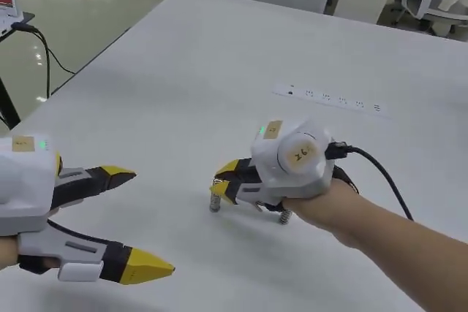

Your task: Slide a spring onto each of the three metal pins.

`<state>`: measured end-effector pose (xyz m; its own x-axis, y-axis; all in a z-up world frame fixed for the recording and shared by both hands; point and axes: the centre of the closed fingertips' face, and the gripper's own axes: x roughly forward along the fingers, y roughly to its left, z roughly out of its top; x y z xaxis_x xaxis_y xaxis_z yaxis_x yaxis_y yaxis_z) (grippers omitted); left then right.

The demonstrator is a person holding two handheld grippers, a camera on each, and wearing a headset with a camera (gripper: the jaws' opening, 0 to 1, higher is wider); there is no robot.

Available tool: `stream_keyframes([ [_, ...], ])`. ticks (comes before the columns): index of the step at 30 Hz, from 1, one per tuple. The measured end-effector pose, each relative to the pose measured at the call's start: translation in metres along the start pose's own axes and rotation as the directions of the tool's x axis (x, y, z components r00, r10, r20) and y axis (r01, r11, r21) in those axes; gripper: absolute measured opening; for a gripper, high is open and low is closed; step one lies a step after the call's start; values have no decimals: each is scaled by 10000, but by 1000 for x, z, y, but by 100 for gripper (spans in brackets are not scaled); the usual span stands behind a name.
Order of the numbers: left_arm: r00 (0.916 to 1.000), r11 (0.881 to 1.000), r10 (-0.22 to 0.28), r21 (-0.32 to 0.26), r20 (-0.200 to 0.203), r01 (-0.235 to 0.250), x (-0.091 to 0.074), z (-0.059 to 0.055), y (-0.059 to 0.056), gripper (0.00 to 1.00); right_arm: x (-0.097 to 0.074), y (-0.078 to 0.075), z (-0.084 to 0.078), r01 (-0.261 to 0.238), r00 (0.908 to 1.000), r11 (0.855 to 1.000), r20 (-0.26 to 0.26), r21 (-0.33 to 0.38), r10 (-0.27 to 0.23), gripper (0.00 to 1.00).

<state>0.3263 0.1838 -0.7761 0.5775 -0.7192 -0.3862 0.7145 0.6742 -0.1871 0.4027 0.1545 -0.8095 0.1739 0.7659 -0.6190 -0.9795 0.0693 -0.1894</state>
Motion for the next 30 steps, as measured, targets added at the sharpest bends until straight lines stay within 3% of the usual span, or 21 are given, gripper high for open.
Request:
stream_keyframes([
  [4, 10000, 10000, -15, -2, 39, 15, 1, 1, -1, 98, 6, 5, -10, -73, 9995, 9999, -304, -79, 71, 7],
  [5, 10000, 10000, -11, -11, 53, 11, 1, 1, -1, 98, 7, 4, -5, -14, 10000, 9999, 67, -105, 15, 8],
  [6, 10000, 10000, -6, -11, 67, 6, 2, 2, -1, 98, 5, 4, -9, -20, 9998, 10000, -196, 21, 21, 8],
  [14, 9997, 10000, -16, -11, 228, 17, 7, 11, -1, 97, 0, 1, -4, 100, 9998, 9996, -150, 269, -96, 14],
  [24, 9993, 9999, -123, 115, 364, 119, 17, 25, -4, 97, -29, -8, 10, 370, 9975, 9943, 558, 1000, -427, 16],
  [30, 9990, 9996, -203, 194, 396, 196, 22, 32, -6, 97, -56, -15, 11, 718, 9894, 9814, 1116, 1779, -926, 22],
])
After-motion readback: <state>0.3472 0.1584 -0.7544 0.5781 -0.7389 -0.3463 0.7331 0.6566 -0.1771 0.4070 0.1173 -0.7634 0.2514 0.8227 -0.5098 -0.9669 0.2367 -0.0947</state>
